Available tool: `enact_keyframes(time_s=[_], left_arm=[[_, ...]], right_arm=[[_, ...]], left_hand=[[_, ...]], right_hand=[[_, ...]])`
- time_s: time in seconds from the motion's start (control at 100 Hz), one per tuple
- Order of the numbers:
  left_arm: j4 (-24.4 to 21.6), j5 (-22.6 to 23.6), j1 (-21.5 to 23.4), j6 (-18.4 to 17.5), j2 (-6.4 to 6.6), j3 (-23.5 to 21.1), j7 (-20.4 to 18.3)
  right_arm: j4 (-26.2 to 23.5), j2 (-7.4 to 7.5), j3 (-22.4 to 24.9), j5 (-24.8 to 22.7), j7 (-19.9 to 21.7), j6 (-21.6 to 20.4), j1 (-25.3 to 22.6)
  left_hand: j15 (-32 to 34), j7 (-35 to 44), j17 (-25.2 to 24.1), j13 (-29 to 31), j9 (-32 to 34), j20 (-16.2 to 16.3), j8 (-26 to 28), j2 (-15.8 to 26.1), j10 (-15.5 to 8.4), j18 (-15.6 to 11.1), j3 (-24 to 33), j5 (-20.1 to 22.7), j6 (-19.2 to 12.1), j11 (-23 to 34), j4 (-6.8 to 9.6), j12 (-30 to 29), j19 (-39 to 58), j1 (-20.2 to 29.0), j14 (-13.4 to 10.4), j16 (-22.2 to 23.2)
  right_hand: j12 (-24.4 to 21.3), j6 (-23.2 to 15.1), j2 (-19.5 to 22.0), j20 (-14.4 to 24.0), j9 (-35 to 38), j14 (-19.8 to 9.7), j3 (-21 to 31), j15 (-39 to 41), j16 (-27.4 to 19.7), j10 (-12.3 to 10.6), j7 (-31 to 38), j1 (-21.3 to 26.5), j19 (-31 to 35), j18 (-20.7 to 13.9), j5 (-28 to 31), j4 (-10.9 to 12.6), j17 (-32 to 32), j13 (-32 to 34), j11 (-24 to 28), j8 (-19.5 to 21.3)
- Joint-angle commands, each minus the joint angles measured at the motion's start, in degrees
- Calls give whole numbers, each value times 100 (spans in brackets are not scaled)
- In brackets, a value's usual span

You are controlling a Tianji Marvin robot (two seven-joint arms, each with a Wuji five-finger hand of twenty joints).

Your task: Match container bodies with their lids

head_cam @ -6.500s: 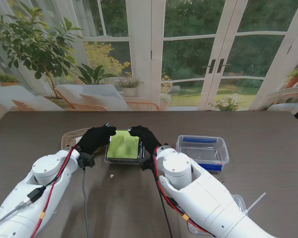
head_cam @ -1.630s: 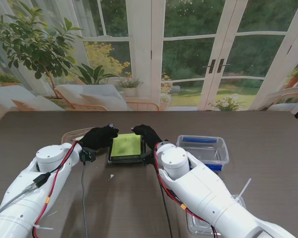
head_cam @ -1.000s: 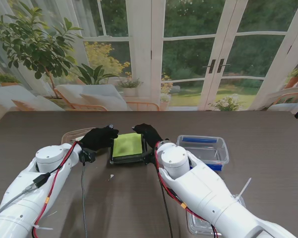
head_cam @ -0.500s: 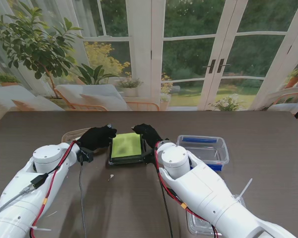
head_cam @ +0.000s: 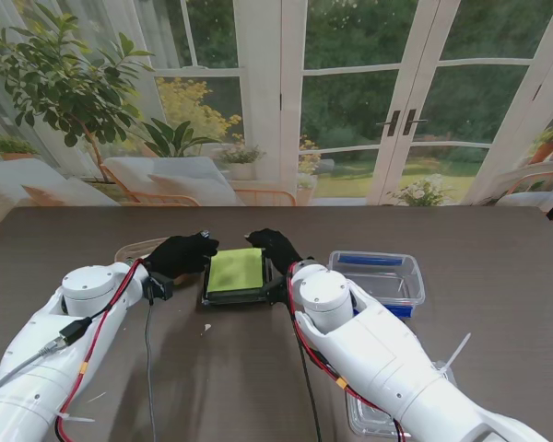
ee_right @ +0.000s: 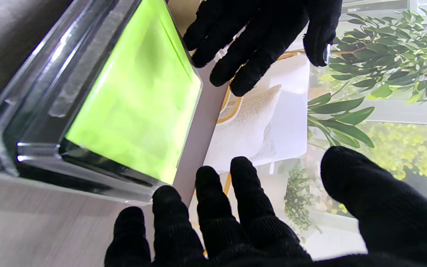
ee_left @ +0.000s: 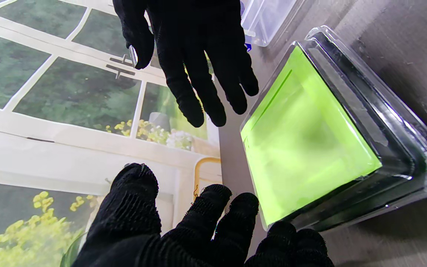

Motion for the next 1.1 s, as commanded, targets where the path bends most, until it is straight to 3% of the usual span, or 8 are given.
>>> enact_keyframes(time_s=[0.0, 0.22, 0.42, 0.64, 1.09], left_arm=[[-13, 12, -15, -10, -17, -9, -127], [-8, 43, -28, 15, -5, -14, -160], [1, 33, -37, 34, -6, 0, -176], [30, 37, -47, 35, -8, -2, -182], [22, 78, -24, 84, 13, -26, -223]], right_arm=[[-57, 2, 15, -34, 78, 29, -16], [-51, 19, 43, -29, 105, 50, -42], [-63, 19, -36, -161, 34, -235, -42], [72, 8, -178, -234, 214, -303, 59], [268, -8, -254, -300, 368, -234, 129]], left_hand=[[120, -31, 49, 161, -71, 35, -19, 69, -133, -304, -120, 33, -46, 26, 113, 34, 85, 154, -103, 83], [118, -33, 45, 157, -69, 33, -19, 67, -128, -306, -117, 29, -37, 26, 113, 34, 82, 157, -103, 81], [118, -35, 44, 151, -69, 34, -20, 71, -121, -308, -119, 23, -43, 27, 112, 35, 84, 158, -105, 82], [117, -31, 39, 148, -68, 35, -18, 69, -129, -308, -117, 33, -36, 28, 112, 35, 84, 164, -102, 82], [119, -35, 38, 151, -79, 36, -20, 72, -131, -310, -118, 22, -35, 23, 112, 34, 84, 169, -109, 83]], right_hand=[[46, -122, -82, 149, -18, -191, -8, -14, -8, -58, 48, -54, 104, -28, 8, -186, 1098, 183, 107, 62], [45, -139, -90, 160, -2, -226, -8, 2, -2, -87, 46, -36, 116, -46, 23, -187, 1100, 227, 108, 59], [101, -241, -153, 398, 403, -295, 88, 143, 111, -198, 34, -86, 564, 253, 211, -193, 1685, 838, 250, 56], [107, -280, -131, 527, 577, -193, 46, 282, 310, -240, 3, -105, 763, 345, 239, -182, 1747, 1230, 238, 57], [104, -305, -104, 566, 558, -172, 1, 240, 426, -251, -10, -106, 707, 294, 212, -171, 1552, 1115, 202, 63]])
